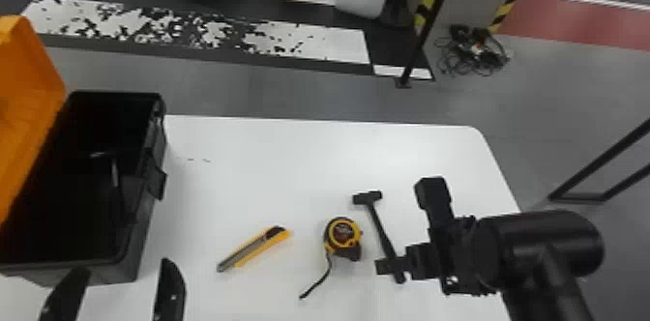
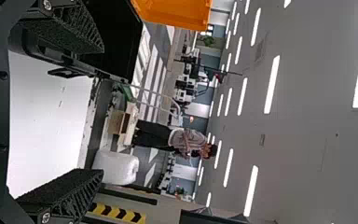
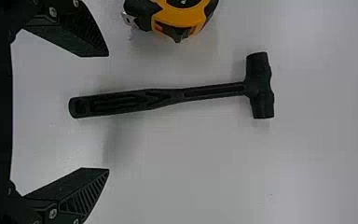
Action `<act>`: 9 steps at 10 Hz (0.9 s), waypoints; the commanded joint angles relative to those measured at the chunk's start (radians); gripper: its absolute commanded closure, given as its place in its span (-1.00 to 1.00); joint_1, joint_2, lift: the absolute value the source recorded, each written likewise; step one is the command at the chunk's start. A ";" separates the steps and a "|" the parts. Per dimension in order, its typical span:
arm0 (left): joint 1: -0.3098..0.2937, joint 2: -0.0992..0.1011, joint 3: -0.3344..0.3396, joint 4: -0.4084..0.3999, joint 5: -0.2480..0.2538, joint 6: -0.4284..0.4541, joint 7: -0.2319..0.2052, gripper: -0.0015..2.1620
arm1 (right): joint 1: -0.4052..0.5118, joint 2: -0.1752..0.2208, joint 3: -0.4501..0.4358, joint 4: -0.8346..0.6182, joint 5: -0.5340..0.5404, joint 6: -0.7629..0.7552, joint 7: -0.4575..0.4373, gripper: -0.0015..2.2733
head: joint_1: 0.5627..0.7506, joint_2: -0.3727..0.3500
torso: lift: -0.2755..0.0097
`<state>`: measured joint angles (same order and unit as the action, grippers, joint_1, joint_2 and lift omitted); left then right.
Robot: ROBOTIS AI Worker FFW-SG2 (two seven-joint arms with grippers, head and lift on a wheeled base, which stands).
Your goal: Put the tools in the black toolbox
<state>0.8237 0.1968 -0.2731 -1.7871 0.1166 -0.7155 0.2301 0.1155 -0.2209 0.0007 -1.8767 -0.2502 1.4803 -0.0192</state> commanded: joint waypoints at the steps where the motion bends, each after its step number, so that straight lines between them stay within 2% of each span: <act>1: 0.000 0.001 0.000 0.002 0.000 0.000 0.000 -0.92 | -0.013 0.000 0.004 0.007 0.002 0.004 -0.001 -0.87 | 0.41 -0.47 | 0.66; 6: 0.000 0.003 0.002 0.002 0.005 0.000 0.000 -0.92 | -0.039 0.000 0.025 0.065 0.017 0.001 0.001 -0.75 | 0.41 -0.46 | 0.66; 7: 0.000 0.003 0.002 0.002 0.006 0.000 0.000 -0.92 | -0.040 -0.002 0.024 0.070 0.019 0.001 0.002 -0.63 | 0.41 -0.46 | 0.66; 9: 0.000 0.003 0.002 0.002 0.006 0.000 0.000 -0.92 | -0.045 0.000 0.025 0.070 0.019 0.001 0.001 0.02 | 0.41 -0.47 | 0.66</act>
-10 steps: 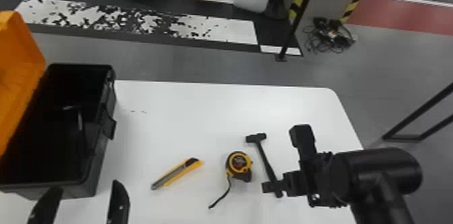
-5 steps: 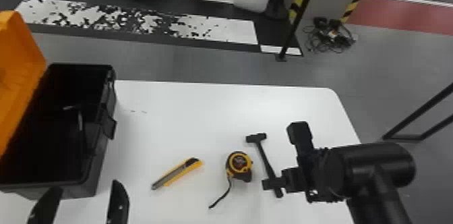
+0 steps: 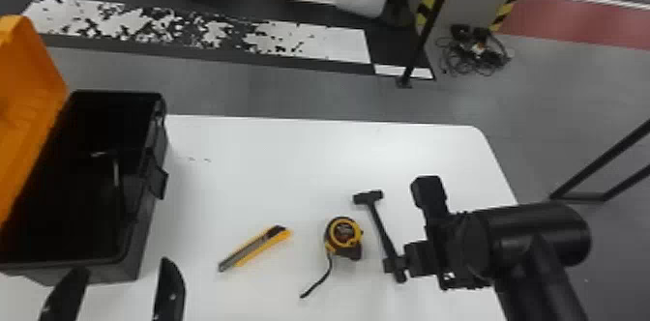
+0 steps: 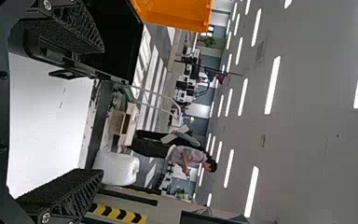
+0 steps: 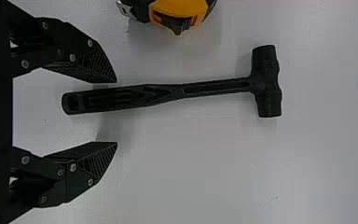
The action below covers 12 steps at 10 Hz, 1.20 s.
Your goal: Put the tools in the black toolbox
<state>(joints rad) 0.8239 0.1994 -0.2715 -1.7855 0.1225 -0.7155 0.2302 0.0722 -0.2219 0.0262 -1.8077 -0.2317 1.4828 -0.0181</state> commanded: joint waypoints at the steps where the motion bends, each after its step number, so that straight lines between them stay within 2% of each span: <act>1: 0.000 0.000 0.000 0.000 0.000 0.000 0.001 -0.92 | -0.005 0.001 0.003 -0.001 0.003 -0.002 0.000 0.23 | 0.41 -0.47 | 0.66; 2: 0.000 0.000 0.002 0.000 0.000 0.000 0.001 -0.92 | -0.006 0.000 0.004 -0.002 0.003 -0.002 0.001 0.38 | 0.41 -0.46 | 0.66; 4: 0.000 0.000 0.002 0.000 0.000 0.000 0.001 -0.92 | -0.006 -0.002 0.004 -0.005 0.009 0.004 0.014 0.85 | 0.41 -0.45 | 0.66; 5: 0.000 0.002 0.002 0.000 0.000 0.000 0.001 -0.92 | -0.002 -0.002 0.006 -0.007 0.022 0.004 0.021 0.97 | 0.41 -0.44 | 0.66; 8: -0.002 0.000 0.002 -0.002 0.000 0.000 0.001 -0.92 | 0.035 0.000 -0.017 -0.059 0.028 -0.014 0.020 0.98 | 0.41 -0.47 | 0.66; 11: -0.002 0.003 0.009 -0.015 0.002 0.000 -0.003 -0.92 | 0.086 0.000 -0.043 -0.176 0.028 -0.029 0.020 0.98 | 0.41 -0.48 | 0.66; 12: 0.003 0.015 0.009 -0.040 0.006 0.000 -0.008 -0.93 | 0.118 -0.002 -0.046 -0.228 0.028 -0.057 0.021 0.98 | 0.41 -0.47 | 0.66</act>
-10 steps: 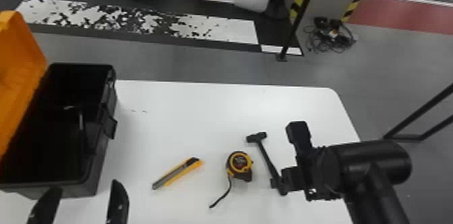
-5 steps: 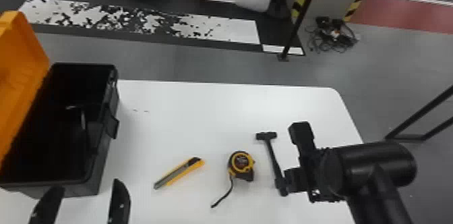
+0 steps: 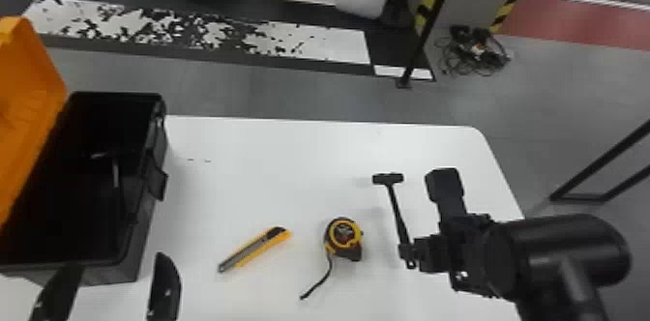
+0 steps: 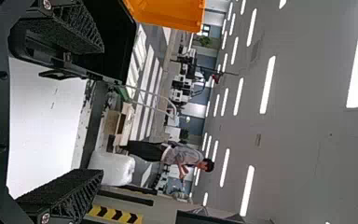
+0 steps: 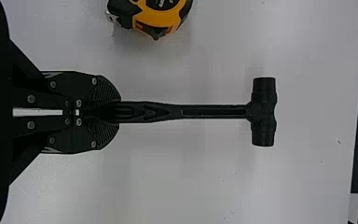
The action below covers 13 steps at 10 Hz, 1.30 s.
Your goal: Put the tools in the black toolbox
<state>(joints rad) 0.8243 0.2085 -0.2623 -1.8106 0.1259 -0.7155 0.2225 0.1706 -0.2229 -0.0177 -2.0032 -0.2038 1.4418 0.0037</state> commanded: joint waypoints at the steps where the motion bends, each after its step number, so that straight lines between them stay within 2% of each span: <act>1: 0.003 0.028 -0.006 -0.041 0.014 0.003 -0.005 -0.93 | 0.047 -0.006 0.002 -0.077 0.020 -0.022 0.004 0.98 | 0.41 -0.47 | 0.66; 2: 0.003 0.043 -0.012 -0.067 0.018 0.006 -0.012 -0.94 | 0.079 -0.006 0.008 -0.117 0.052 -0.053 0.016 0.98 | 0.41 -0.45 | 0.66; 3: 0.004 0.069 -0.018 -0.102 0.038 0.012 -0.026 -0.94 | 0.113 -0.007 0.007 -0.155 0.067 -0.108 0.028 0.98 | 0.41 -0.46 | 0.66; 4: 0.003 0.081 -0.026 -0.127 0.049 0.018 -0.038 -0.94 | 0.145 -0.007 0.010 -0.193 0.103 -0.154 0.047 0.98 | 0.41 -0.46 | 0.66; 5: 0.003 0.084 -0.032 -0.142 0.049 0.043 -0.041 -0.94 | 0.181 -0.009 0.015 -0.227 0.124 -0.209 0.061 0.98 | 0.41 -0.47 | 0.66; 6: -0.002 0.098 -0.044 -0.154 0.050 0.080 -0.048 -0.94 | 0.233 -0.010 0.022 -0.250 0.150 -0.372 0.099 0.98 | 0.41 -0.47 | 0.66; 7: -0.005 0.100 -0.048 -0.157 0.063 0.092 -0.060 -0.94 | 0.270 -0.024 0.045 -0.269 0.188 -0.479 0.121 0.97 | 0.41 -0.46 | 0.66; 11: -0.020 0.101 -0.060 -0.202 0.063 0.184 -0.118 -0.94 | 0.342 -0.122 0.160 -0.290 0.313 -0.771 0.223 0.98 | 0.41 -0.31 | 0.66; 12: -0.027 0.101 -0.058 -0.211 0.100 0.202 -0.163 -0.94 | 0.348 -0.138 0.191 -0.292 0.348 -0.798 0.243 0.98 | 0.41 -0.24 | 0.66; 13: -0.037 0.103 -0.058 -0.220 0.130 0.215 -0.180 -0.94 | 0.351 -0.156 0.213 -0.292 0.363 -0.853 0.252 0.98 | 0.41 -0.20 | 0.66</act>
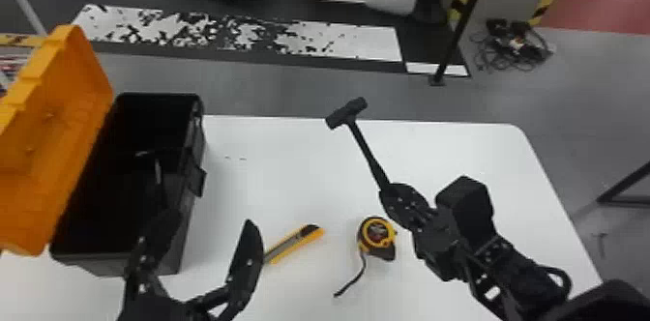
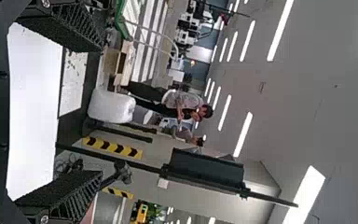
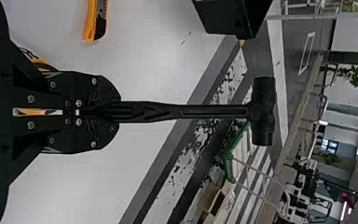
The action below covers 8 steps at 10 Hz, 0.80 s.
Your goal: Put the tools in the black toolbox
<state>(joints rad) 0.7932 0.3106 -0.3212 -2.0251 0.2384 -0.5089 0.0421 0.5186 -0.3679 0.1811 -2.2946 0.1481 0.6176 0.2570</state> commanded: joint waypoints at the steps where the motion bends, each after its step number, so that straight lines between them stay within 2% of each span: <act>1: -0.019 0.018 -0.012 -0.011 0.036 0.039 -0.022 -0.94 | 0.003 -0.022 0.034 0.006 0.031 -0.088 0.013 0.98 | 0.41 -0.14 | 0.66; 2: -0.029 0.024 -0.016 -0.018 0.073 0.054 -0.041 -0.94 | 0.004 -0.039 0.051 0.017 0.041 -0.158 0.025 0.98 | 0.41 -0.09 | 0.66; 5: -0.077 0.028 -0.041 -0.018 0.128 0.140 -0.079 -0.94 | -0.011 -0.063 0.116 0.041 0.093 -0.232 0.051 0.98 | 0.41 0.00 | 0.66; 7: -0.115 0.035 -0.068 -0.018 0.150 0.201 -0.080 -0.94 | -0.028 -0.066 0.170 0.083 0.123 -0.272 0.053 0.98 | 0.41 0.04 | 0.66; 8: -0.138 0.048 -0.093 -0.018 0.179 0.211 -0.080 -0.94 | -0.042 -0.066 0.190 0.107 0.127 -0.281 0.056 0.98 | 0.41 0.06 | 0.66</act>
<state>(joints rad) 0.6677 0.3513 -0.4008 -2.0430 0.4001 -0.3090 -0.0393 0.4858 -0.4341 0.3585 -2.2031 0.2719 0.3445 0.3138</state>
